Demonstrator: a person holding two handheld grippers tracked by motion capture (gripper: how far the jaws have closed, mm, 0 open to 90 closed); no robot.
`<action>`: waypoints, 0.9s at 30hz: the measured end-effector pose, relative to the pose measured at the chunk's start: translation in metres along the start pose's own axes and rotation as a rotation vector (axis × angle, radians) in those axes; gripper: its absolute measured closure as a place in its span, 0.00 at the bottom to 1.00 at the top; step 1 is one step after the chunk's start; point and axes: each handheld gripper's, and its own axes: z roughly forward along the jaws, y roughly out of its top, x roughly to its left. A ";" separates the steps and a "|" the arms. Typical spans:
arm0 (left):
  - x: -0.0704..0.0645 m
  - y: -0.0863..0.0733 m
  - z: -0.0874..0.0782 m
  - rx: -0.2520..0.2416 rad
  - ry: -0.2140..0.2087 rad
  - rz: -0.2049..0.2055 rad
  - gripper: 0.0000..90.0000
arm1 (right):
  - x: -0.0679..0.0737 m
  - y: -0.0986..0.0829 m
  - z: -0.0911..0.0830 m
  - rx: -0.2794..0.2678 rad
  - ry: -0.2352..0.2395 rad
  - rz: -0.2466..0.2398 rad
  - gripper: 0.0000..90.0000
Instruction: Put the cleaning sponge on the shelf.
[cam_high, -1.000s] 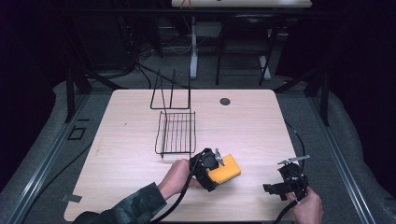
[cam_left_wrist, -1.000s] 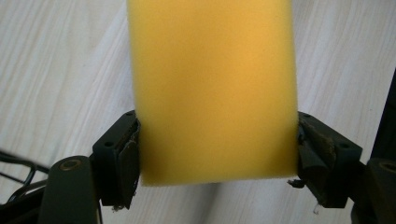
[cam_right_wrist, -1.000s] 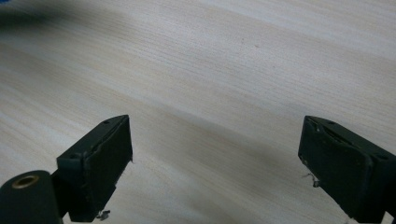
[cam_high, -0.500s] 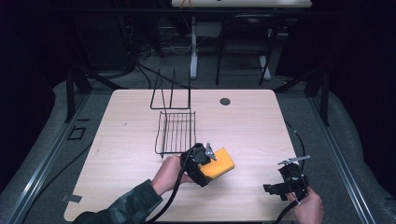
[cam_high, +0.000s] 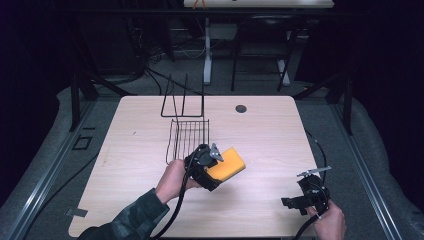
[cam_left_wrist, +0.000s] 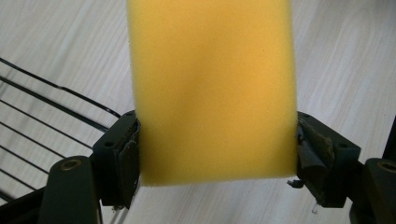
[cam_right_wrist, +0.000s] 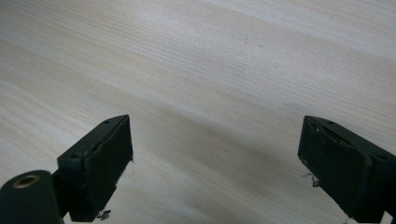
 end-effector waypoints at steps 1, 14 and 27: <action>0.001 0.000 -0.001 -0.004 0.003 -0.004 0.28 | 0.000 0.000 0.000 0.000 0.000 0.000 0.11; 0.021 -0.006 -0.016 -0.038 0.043 -0.054 0.28 | 0.000 0.000 0.000 0.002 0.000 0.007 0.11; 0.038 -0.014 -0.023 -0.052 0.077 -0.102 0.28 | 0.000 0.000 0.000 0.000 0.001 0.000 0.11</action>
